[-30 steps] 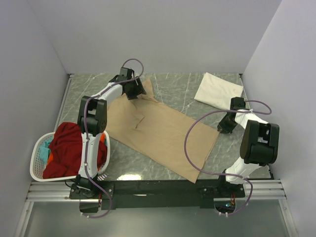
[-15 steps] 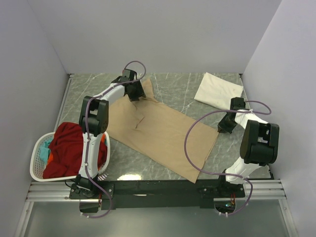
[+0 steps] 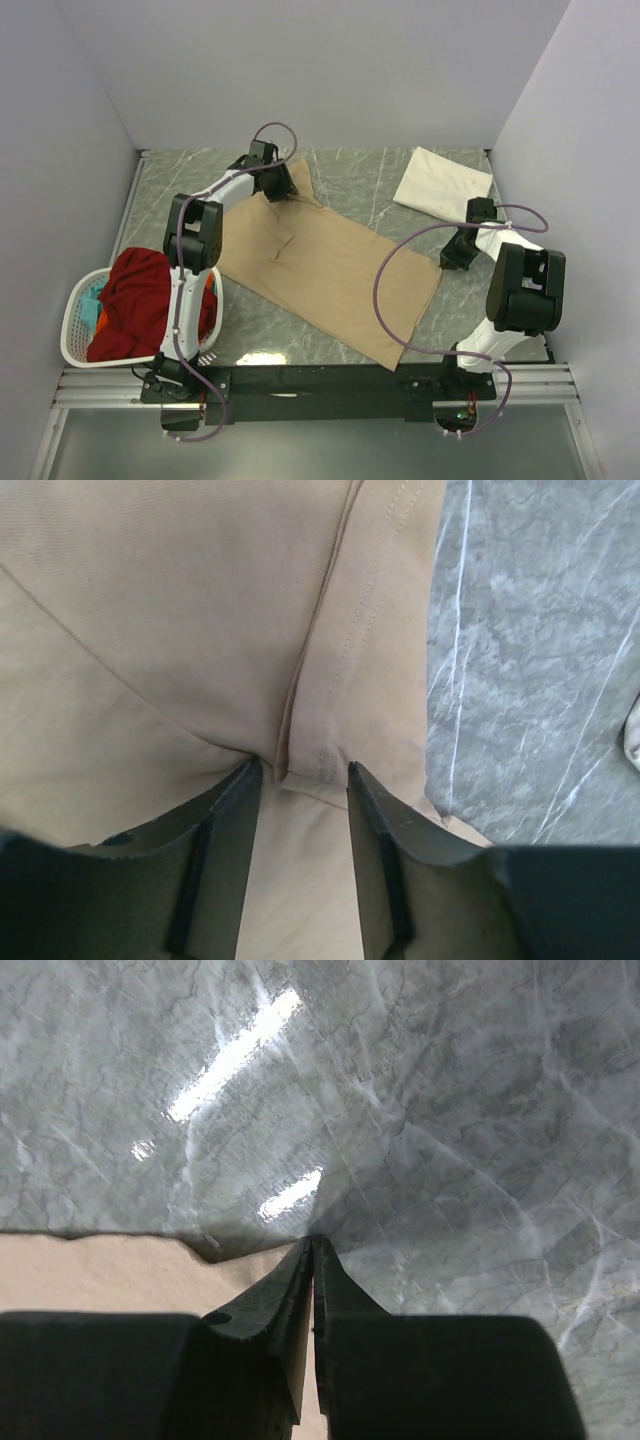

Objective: Fold and stack the t-shirts
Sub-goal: Fold the tshirt

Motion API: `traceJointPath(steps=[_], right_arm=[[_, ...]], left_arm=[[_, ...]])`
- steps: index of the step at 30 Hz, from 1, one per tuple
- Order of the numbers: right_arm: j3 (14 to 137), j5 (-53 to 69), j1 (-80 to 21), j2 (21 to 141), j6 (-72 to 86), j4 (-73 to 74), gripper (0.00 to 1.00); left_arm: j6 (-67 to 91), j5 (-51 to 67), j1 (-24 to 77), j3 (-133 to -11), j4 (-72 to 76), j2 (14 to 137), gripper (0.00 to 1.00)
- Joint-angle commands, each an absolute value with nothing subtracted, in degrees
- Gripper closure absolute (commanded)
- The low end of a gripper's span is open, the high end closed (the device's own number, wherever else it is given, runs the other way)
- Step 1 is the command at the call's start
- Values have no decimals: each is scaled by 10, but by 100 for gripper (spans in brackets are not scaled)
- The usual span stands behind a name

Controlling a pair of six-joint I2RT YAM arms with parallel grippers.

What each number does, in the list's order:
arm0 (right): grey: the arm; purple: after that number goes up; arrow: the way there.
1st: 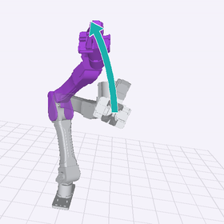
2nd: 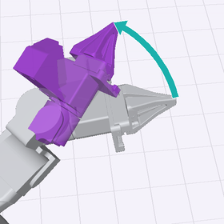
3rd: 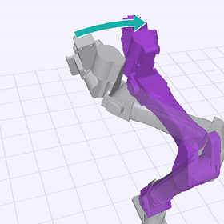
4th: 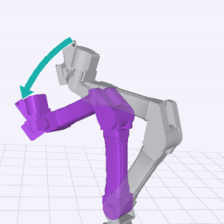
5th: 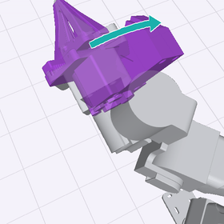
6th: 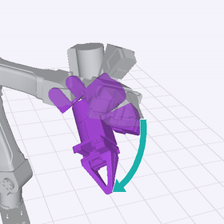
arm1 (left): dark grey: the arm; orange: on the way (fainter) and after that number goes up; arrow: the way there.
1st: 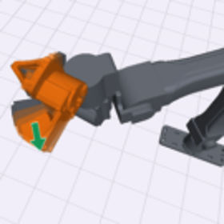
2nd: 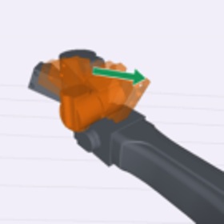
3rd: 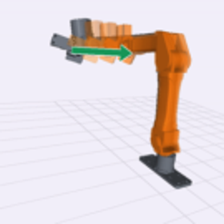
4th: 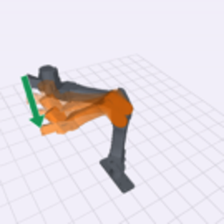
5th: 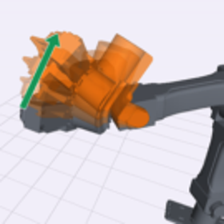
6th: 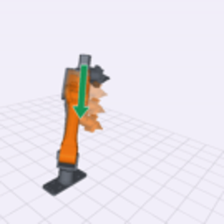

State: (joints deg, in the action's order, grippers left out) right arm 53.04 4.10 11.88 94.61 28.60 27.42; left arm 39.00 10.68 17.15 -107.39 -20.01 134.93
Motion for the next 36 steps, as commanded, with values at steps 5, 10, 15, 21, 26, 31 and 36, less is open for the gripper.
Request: traceJointPath(steps=[5,10,15,21,26,31,36], right_arm=[[527,46,121,955,277,270,92],[529,47,122,958,276,270,92],[528,46,121,958,276,270,93],[531,46,120,962,275,272,93],[532,47,121,963,273,272,98],[533,45,121,959,273,277,100],[532,45,120,936,273,283,100]], left_arm=[[411,116,175,-1081,-163,1349,56],[414,125,175,-1102,-174,1361,61],[425,122,175,-1102,-163,1358,62],[425,124,175,-1114,-171,1367,71],[424,125,175,-1112,-176,1364,83],[425,113,175,-1095,-171,1345,100],[411,91,175,-1069,-160,1311,100]])
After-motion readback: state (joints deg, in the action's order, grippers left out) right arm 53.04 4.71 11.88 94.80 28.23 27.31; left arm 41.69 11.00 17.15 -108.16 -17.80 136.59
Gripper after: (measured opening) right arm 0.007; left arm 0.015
